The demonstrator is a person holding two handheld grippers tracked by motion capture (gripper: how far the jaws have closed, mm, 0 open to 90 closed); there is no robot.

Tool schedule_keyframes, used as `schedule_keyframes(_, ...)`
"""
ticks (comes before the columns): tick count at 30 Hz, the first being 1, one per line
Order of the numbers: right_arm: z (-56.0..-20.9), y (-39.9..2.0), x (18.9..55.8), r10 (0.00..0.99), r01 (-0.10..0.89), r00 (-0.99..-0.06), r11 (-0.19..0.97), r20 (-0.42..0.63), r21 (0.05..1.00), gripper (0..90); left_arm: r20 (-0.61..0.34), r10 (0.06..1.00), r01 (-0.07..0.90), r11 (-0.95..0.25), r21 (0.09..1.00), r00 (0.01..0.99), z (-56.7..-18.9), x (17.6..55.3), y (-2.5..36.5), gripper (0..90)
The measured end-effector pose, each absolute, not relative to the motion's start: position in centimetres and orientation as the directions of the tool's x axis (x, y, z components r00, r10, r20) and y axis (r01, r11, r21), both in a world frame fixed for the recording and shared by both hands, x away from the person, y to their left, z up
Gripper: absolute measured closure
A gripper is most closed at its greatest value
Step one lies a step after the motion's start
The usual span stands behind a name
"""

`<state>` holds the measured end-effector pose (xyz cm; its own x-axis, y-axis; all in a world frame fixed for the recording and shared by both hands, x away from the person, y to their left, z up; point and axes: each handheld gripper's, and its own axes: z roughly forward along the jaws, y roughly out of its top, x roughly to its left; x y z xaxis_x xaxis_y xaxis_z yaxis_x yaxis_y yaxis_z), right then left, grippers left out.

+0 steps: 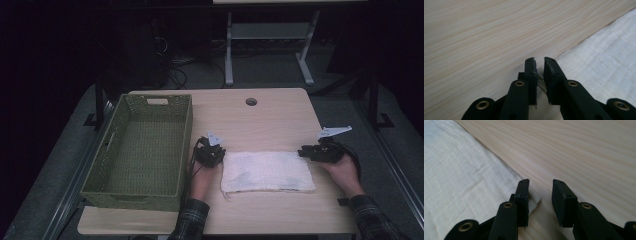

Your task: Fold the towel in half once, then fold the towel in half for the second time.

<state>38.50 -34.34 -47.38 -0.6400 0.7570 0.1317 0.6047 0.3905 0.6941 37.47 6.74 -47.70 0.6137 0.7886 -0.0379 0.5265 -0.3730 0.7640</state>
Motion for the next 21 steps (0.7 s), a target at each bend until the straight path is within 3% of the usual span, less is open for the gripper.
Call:
schedule_keyframes(7, -47.4, -34.2, 38.3, 0.739, 0.614, -0.652, 0.382, 0.170, 0.691, 84.2, -0.039, 0.778, 0.519, -0.380, 0.765, 0.627, -47.7, 37.4, 6.7, 86.4)
schedule_keyframes(21, -46.0, -34.5, 38.5, 0.752, 0.560, -0.650, 0.375, 0.111, 0.739, 87.2, -0.022, 0.794, 0.525, -0.381, 0.761, 0.607, -46.7, 38.1, 6.3, 87.5)
